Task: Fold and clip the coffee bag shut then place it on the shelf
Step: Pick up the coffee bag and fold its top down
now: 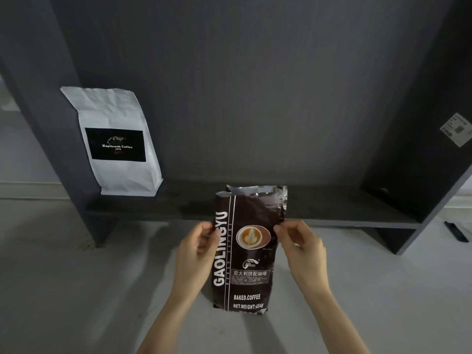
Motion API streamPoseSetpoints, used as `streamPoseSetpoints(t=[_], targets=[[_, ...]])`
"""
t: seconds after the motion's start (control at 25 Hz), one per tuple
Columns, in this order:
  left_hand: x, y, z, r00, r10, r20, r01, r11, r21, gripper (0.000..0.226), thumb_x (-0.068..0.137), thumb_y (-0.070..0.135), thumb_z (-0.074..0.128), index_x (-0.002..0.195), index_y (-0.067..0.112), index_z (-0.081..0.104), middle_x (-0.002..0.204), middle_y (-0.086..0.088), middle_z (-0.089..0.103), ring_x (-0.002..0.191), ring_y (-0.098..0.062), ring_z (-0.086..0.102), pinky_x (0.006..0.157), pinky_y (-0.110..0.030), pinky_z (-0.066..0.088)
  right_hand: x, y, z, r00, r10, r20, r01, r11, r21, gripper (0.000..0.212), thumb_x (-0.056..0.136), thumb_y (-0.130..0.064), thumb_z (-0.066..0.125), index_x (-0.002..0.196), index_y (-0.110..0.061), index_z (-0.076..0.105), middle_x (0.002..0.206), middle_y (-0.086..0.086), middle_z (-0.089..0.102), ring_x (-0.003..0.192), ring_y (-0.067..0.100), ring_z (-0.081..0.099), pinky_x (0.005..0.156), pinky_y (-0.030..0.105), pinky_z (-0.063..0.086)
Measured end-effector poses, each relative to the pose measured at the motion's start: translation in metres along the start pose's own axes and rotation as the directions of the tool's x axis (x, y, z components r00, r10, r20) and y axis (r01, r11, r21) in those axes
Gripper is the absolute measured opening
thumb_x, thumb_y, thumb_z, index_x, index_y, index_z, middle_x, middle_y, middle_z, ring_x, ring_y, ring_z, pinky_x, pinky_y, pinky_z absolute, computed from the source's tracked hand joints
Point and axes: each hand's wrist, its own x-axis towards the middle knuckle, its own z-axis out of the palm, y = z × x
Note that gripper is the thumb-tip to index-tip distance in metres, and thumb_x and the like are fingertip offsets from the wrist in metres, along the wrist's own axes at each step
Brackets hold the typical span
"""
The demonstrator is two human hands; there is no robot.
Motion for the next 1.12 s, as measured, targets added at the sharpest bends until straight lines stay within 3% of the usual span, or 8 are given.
streamPoseSetpoints(t=[0.16, 0.36, 0.56, 0.68, 0.8, 0.92, 1.12], targets=[[-0.003, 0.002, 0.001, 1.000, 0.008, 0.007, -0.008, 0.999, -0.048, 0.015, 0.087, 0.020, 0.051, 0.076, 0.028, 0.060, 0.079, 0.007, 0.069, 0.073, 0.000, 0.063, 0.064, -0.010, 0.045, -0.003, 0.004, 0.001, 0.998, 0.019, -0.055, -0.017, 0.999, 0.036, 0.022, 0.080, -0.017, 0.064, 0.066, -0.034, 0.057, 0.084, -0.002, 0.059, 0.076, 0.005, 0.057, 0.056, 0.002, 0.041], [-0.004, 0.006, 0.007, 0.999, 0.009, 0.042, -0.004, 0.992, -0.129, 0.015, 0.087, 0.015, 0.051, 0.078, 0.023, 0.060, 0.081, 0.009, 0.068, 0.074, 0.008, 0.063, 0.062, -0.002, 0.044, -0.007, 0.010, 0.001, 0.996, 0.041, -0.076, -0.036, 0.997, 0.065, 0.021, 0.082, -0.018, 0.060, 0.067, -0.032, 0.058, 0.073, -0.011, 0.068, 0.068, -0.002, 0.062, 0.056, 0.007, 0.045], [-0.004, 0.006, 0.007, 0.999, 0.017, 0.042, -0.010, 0.988, -0.151, 0.007, 0.086, 0.011, 0.053, 0.089, 0.017, 0.055, 0.088, 0.006, 0.066, 0.077, 0.009, 0.062, 0.064, -0.003, 0.045, -0.009, 0.014, -0.001, 0.994, 0.054, -0.100, -0.049, 0.997, 0.053, 0.017, 0.083, -0.019, 0.059, 0.070, -0.029, 0.057, 0.073, -0.009, 0.068, 0.069, 0.004, 0.064, 0.061, 0.022, 0.048], [-0.003, 0.005, 0.006, 0.998, 0.031, 0.055, -0.024, 0.991, -0.133, 0.015, 0.086, 0.011, 0.052, 0.097, 0.021, 0.054, 0.096, 0.007, 0.065, 0.084, 0.009, 0.061, 0.069, -0.003, 0.045, -0.010, 0.014, -0.001, 0.994, 0.061, -0.092, -0.055, 0.996, 0.072, 0.018, 0.082, -0.018, 0.060, 0.069, -0.030, 0.055, 0.069, -0.010, 0.068, 0.066, 0.001, 0.063, 0.061, 0.023, 0.047], [-0.005, 0.007, 0.005, 0.996, 0.063, 0.062, -0.057, 0.994, -0.090, 0.020, 0.087, 0.011, 0.052, 0.087, 0.030, 0.057, 0.090, 0.011, 0.066, 0.080, 0.010, 0.061, 0.068, -0.002, 0.044, -0.011, 0.015, -0.001, 0.994, 0.084, -0.067, -0.071, 0.983, 0.171, 0.017, 0.082, -0.016, 0.060, 0.076, -0.029, 0.049, 0.067, -0.003, 0.070, 0.064, 0.007, 0.065, 0.061, 0.027, 0.051], [-0.005, 0.007, 0.004, 0.996, 0.075, 0.047, -0.072, 0.995, -0.070, 0.028, 0.086, 0.005, 0.050, 0.080, 0.031, 0.057, 0.082, 0.013, 0.065, 0.075, 0.012, 0.061, 0.063, -0.001, 0.042, -0.012, 0.015, -0.002, 0.999, 0.036, -0.006, -0.034, 0.980, 0.196, 0.025, 0.085, -0.009, 0.054, 0.083, -0.034, 0.050, 0.072, -0.003, 0.070, 0.068, 0.006, 0.066, 0.059, 0.018, 0.053], [-0.003, 0.005, 0.000, 0.995, 0.062, 0.078, -0.056, 0.995, -0.085, 0.043, 0.082, -0.013, 0.042, 0.071, 0.023, 0.061, 0.068, 0.021, 0.069, 0.073, 0.008, 0.062, 0.066, -0.002, 0.043, -0.011, 0.015, -0.008, 0.996, -0.041, 0.081, 0.026, 0.983, 0.181, 0.048, 0.076, 0.022, 0.040, 0.073, -0.023, 0.056, 0.074, -0.002, 0.062, 0.067, -0.003, 0.059, 0.061, 0.008, 0.045]])
